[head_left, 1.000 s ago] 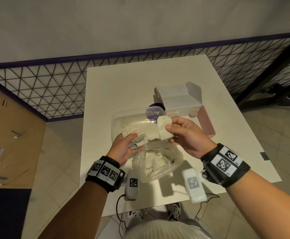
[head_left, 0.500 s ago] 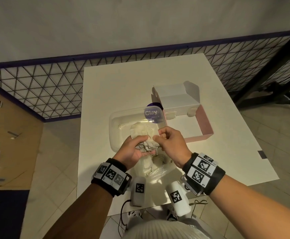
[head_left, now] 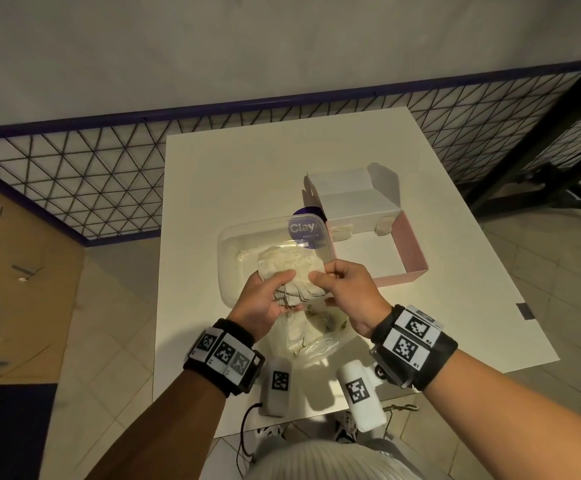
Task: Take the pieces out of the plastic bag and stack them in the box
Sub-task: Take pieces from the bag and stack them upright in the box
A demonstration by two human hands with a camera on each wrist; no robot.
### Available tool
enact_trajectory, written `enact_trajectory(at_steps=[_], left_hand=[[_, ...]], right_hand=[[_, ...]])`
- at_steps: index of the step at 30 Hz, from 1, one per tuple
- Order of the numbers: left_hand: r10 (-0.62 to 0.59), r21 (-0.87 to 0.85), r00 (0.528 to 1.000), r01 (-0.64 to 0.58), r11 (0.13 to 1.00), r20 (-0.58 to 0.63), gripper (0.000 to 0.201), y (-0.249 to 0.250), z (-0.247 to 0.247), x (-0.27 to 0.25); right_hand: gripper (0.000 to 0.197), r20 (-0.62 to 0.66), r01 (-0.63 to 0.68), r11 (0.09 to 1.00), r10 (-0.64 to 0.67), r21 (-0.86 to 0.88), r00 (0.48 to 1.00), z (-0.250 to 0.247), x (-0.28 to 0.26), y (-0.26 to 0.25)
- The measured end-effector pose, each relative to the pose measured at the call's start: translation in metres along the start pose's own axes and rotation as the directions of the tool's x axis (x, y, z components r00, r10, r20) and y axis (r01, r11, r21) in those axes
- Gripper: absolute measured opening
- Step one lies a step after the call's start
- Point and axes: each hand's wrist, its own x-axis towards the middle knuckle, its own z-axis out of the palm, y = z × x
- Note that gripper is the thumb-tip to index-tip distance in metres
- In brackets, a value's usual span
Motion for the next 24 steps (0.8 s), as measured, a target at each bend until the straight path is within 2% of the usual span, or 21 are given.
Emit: enact_trajectory(at_steps=[2,5,7,9,11,13,16,20,24], left_hand=[[-0.017,-0.023,0.999,0.016,1.0,-0.038,0.02,0.001,-0.002,0.002],[-0.002,-0.013,0.999,0.002,1.0,-0.053,0.026,0.002,-0.005,0.003],[0.011,-0.008,0.998,-0.012,1.0,-0.058,0.026,0.002,-0.006,0.002],[0.029,-0.013,0.999,-0.029,0.999,-0.03,0.026,0.002,-0.007,0.002],[0.038,0.021,0.999,-0.038,0.999,-0.002,0.03,0.001,-0.004,0.002],[0.04,0.052,0.999,-0.04,0.998,-0.006,0.035,0.002,-0.001,0.0],[0.049,0.04,0.994,-0.053,0.998,0.1,0.031,0.003,0.001,-0.005],[0.0,-0.014,1.0,0.0,1.0,-0.01,0.029,0.001,-0.006,-0.001],[-0.013,-0.004,0.997,0.013,1.0,-0.077,0.024,-0.002,-0.015,0.001]], right_hand=[[0.007,0.007,-0.016,0.998,0.016,0.059,1.0,-0.003,0.0,-0.002],[0.006,0.022,-0.008,0.99,0.005,0.142,1.0,-0.011,0.003,-0.005],[0.002,0.065,-0.005,0.975,-0.009,0.221,0.998,-0.014,0.004,-0.007],[0.007,0.114,-0.02,0.964,-0.011,0.266,0.993,-0.012,0.003,-0.007],[0.014,0.137,-0.033,0.968,-0.002,0.247,0.991,-0.007,0.003,-0.004],[0.012,0.154,-0.046,0.975,0.012,0.219,0.988,-0.002,0.002,-0.002],[0.006,0.146,-0.052,0.983,0.026,0.176,0.989,0.001,0.001,0.0],[0.016,0.11,-0.087,0.971,0.064,0.222,0.992,-0.004,0.003,-0.002],[0.019,0.069,-0.107,0.957,0.092,0.269,0.993,-0.017,0.007,-0.006]])
